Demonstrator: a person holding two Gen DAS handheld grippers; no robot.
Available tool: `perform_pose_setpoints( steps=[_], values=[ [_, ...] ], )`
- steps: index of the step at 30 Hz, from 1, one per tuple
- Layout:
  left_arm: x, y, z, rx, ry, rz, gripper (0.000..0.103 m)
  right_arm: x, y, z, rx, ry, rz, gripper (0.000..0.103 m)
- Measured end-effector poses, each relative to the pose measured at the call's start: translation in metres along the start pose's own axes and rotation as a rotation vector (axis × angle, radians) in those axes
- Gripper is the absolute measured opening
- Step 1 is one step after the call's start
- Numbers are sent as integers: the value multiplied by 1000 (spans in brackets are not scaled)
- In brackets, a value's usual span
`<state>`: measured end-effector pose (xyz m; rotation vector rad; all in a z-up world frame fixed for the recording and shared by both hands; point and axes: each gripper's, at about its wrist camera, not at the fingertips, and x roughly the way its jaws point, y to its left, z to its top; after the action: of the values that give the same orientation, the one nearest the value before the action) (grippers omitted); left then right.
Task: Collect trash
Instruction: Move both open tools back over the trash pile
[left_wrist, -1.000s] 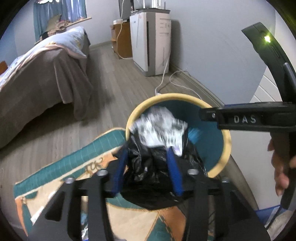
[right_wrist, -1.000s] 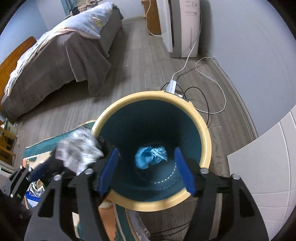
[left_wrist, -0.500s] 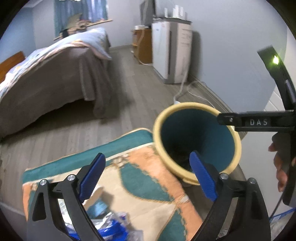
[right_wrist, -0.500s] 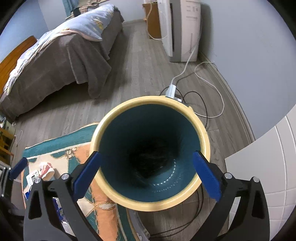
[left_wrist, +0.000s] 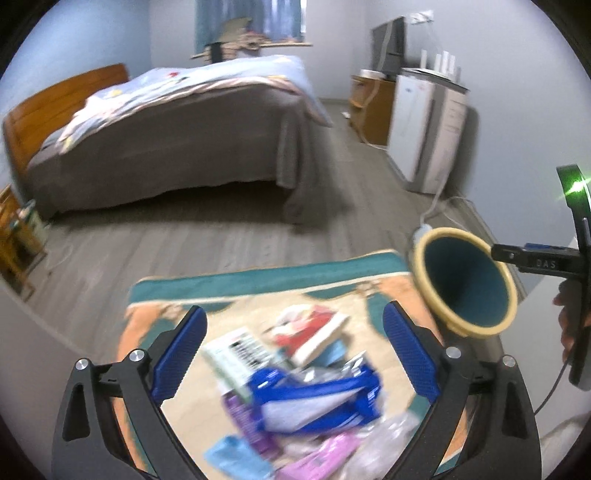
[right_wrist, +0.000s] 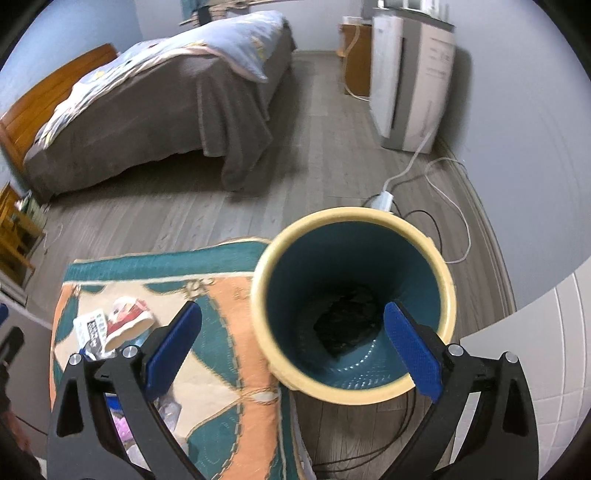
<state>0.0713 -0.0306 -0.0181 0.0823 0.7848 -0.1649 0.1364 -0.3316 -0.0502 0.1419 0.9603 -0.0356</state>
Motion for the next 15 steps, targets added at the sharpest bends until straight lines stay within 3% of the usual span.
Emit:
perform_pose_setpoints(
  steps=[5,10,15],
  values=[
    [-26,36,-20,-56,-13,45,96,-1,24,-10,-40,18,4,97],
    [-36,58,-38,-120,-9,45,96,1,46,-34,-34,70,15,97],
    [-49,65,-50,-96,-43,56,96,-4,70,-56,-59,82,-9,97]
  ],
)
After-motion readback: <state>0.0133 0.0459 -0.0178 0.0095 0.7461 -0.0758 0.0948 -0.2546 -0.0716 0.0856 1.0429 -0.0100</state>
